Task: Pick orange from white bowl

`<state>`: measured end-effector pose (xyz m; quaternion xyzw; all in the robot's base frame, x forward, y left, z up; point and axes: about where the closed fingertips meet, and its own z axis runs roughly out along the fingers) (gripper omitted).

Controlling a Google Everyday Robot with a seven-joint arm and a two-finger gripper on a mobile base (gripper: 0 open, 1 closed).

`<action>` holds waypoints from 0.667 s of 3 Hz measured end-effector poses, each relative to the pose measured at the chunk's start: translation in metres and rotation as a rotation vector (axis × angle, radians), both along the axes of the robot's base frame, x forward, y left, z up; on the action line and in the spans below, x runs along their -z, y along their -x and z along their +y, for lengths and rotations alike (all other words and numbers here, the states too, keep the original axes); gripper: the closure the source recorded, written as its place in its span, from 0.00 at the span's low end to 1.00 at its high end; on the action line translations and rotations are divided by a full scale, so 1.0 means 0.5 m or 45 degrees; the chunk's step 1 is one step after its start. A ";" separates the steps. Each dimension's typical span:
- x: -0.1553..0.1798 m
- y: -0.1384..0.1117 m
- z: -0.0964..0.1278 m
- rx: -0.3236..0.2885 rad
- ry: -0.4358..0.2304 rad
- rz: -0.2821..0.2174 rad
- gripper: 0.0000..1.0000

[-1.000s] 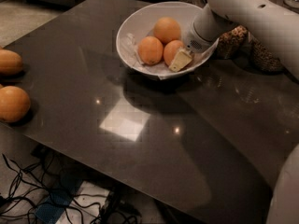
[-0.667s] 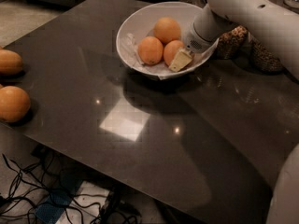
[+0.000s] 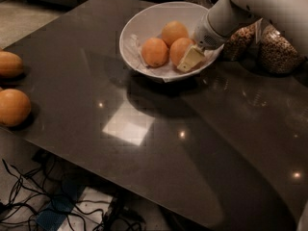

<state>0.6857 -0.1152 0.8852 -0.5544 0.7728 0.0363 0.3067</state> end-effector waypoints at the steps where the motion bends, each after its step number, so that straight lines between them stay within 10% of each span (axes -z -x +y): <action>1: -0.054 0.044 -0.003 -0.085 -0.032 -0.046 1.00; 2: -0.097 0.083 0.004 -0.213 -0.108 -0.070 1.00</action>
Offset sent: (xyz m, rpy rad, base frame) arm -0.0695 0.0039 0.0830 0.1720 -0.0858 0.2979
